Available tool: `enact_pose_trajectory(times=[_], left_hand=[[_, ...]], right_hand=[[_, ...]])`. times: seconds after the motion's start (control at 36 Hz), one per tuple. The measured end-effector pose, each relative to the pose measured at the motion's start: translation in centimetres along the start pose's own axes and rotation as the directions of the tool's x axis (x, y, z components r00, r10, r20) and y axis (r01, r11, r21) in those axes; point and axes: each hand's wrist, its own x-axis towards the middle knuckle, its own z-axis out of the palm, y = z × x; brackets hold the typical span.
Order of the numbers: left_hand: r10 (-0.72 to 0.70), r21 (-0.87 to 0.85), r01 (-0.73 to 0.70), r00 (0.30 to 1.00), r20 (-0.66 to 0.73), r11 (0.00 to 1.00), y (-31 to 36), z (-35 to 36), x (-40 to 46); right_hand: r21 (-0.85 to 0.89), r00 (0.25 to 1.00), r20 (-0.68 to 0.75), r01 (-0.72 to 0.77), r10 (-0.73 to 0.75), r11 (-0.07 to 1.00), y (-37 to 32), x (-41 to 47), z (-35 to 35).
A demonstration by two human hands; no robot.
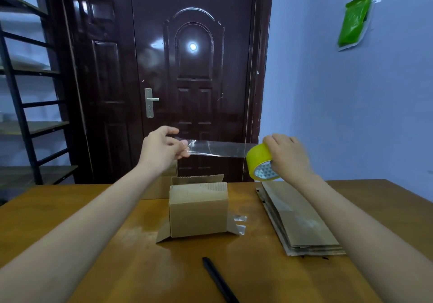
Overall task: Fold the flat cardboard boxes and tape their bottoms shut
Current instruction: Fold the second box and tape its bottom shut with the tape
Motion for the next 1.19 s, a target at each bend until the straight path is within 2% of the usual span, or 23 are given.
enact_pose_trajectory(times=[0.08, 0.17, 0.28, 0.36, 0.42, 0.5, 0.56, 0.69, 0.81, 0.94, 1.03, 1.11, 1.19], left_hand=[[-0.091, 0.024, 0.092, 0.995, -0.034, 0.995, -0.7, -0.6, 0.3], [-0.17, 0.027, 0.171, 0.985, -0.018, 0.985, -1.2, -0.5, 0.1], [-0.233, 0.026, 0.233, 0.972, -0.022, 0.972, -1.6, -0.2, -0.2], [-0.301, -0.07, 0.301, 0.954, 0.002, 0.951, -1.5, -0.6, -0.5], [-0.333, -0.127, 0.332, 0.943, 0.017, 0.935, -1.5, -1.0, -0.5], [-0.382, -0.213, 0.385, 0.922, 0.057, 0.898, -1.3, -1.6, -0.5], [-0.411, -0.236, 0.414, 0.91, 0.064, 0.879, -1.4, -2.0, -0.4], [-0.455, -0.32, 0.461, 0.885, 0.097, 0.828, -1.4, -2.0, -0.3], [-0.475, -0.369, 0.453, 0.879, 0.035, 0.812, -1.1, -1.7, -0.3], [-0.412, -0.307, 0.379, 0.91, -0.049, 0.873, -0.5, -2.2, 0.2], [-0.358, -0.285, 0.329, 0.932, -0.053, 0.9, -0.3, -2.6, 0.3], [-0.307, -0.199, 0.288, 0.949, -0.072, 0.937, -0.7, -2.4, 0.4], [-0.332, -0.154, 0.32, 0.941, -0.057, 0.935, -1.8, -2.5, 0.4]], right_hand=[[0.224, 0.975, -0.063, -0.192, 0.211, 0.955, 1.2, -0.2, 0.3], [0.476, 0.903, -0.048, -0.356, 0.427, 0.804, 1.6, -0.4, 0.4], [0.733, 0.797, 0.003, -0.412, 0.604, 0.54, 0.0, 0.1, -0.4], [0.775, 0.793, 0.013, -0.393, 0.609, 0.495, -0.6, 0.4, -0.8], [0.733, 0.832, 0.008, -0.382, 0.554, 0.563, -0.5, 0.4, -0.6], [0.606, 0.9, -0.014, -0.338, 0.435, 0.72, -0.4, 0.2, -0.2], [0.547, 0.922, -0.02, -0.313, 0.386, 0.776, -0.4, 0.2, -0.1], [0.488, 0.938, -0.012, -0.297, 0.346, 0.821, -0.5, 0.7, -0.4], [0.376, 0.964, -0.006, -0.242, 0.264, 0.894, -0.5, 0.7, -0.3], [0.082, 0.999, 0.016, -0.053, 0.051, 0.995, 0.3, 0.0, 0.8], [-0.093, 0.996, 0.057, 0.079, -0.074, 0.993, 1.3, -0.2, 1.4], [-0.125, 0.996, 0.067, 0.069, -0.061, 0.99, 1.7, 0.0, 1.7], [-0.154, 0.999, 0.009, 0.036, -0.035, 0.987, 1.9, 0.4, 1.7]])
